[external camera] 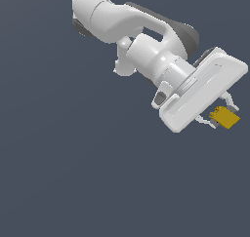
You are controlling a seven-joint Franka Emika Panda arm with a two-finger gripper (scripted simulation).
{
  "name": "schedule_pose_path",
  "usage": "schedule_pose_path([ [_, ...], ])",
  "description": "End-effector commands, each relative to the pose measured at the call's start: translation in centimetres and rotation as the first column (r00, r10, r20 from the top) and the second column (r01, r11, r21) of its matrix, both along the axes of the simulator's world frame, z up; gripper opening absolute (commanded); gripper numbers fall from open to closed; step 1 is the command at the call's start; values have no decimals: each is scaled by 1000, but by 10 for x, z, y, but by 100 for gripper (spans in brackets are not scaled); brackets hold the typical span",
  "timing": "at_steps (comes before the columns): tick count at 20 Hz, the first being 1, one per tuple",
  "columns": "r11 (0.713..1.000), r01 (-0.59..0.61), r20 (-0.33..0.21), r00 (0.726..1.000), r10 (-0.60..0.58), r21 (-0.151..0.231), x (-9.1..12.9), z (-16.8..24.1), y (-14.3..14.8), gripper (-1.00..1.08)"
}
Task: Pick up the object and move it to a goal position.
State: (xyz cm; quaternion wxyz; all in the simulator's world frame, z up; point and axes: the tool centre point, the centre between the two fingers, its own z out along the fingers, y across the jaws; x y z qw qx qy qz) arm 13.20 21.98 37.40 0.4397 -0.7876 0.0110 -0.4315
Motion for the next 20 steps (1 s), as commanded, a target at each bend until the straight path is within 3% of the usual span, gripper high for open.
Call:
schedule_pose_path([
  [1, 999, -29, 57, 998, 27, 25, -4, 22, 3, -100],
  [11, 988, -128, 212, 971, 108, 83, -23, 76, 14, -100],
  [20, 982, -160, 251, 959, 132, 95, -31, 89, 18, -100],
])
